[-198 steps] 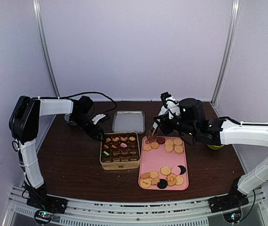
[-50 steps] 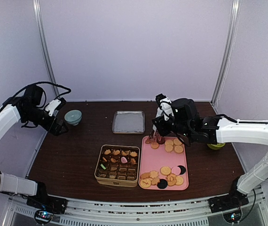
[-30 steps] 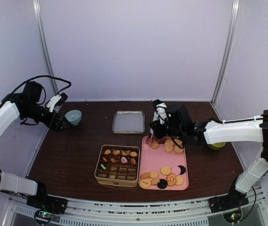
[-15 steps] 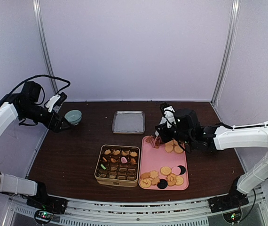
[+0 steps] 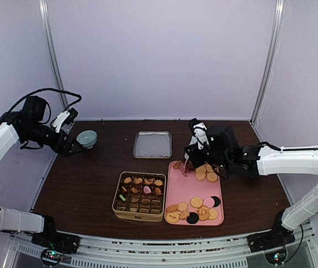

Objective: Pack the cookies
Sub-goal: Pick up the fake cookies from the plate.

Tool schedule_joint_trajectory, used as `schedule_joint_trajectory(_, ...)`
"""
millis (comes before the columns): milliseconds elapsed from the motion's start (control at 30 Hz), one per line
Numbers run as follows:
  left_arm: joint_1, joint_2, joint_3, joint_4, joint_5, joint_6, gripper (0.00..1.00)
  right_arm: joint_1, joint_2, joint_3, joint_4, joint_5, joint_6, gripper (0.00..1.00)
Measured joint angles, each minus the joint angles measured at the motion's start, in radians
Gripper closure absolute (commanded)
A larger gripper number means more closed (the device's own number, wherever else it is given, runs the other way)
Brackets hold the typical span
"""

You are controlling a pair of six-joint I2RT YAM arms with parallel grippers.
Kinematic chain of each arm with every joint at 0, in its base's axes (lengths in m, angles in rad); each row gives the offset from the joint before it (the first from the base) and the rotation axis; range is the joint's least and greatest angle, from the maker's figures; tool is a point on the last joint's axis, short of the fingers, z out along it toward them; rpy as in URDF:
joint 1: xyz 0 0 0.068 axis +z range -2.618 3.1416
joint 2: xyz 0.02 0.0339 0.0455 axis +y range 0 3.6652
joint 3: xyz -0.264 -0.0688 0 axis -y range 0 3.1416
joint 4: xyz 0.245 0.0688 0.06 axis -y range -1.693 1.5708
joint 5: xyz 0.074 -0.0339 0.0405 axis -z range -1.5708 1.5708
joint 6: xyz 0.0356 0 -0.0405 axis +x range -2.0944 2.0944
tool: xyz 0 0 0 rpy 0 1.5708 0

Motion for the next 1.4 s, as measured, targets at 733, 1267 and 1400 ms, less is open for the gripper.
schedule_joint_trajectory(733,0.000,0.003,0.000,-0.006,0.000,0.006,0.02,0.002,-0.011,0.034,-0.035,-0.039,-0.002,0.69)
schedule_joint_trajectory(1267,0.000,-0.014,0.000,-0.022,-0.001,0.029,0.02,0.002,0.082,0.021,0.043,-0.049,0.043,0.64)
schedule_joint_trajectory(1400,0.000,-0.014,0.000,-0.025,0.000,0.031,0.02,0.002,0.087,0.020,0.048,-0.042,0.039,0.62)
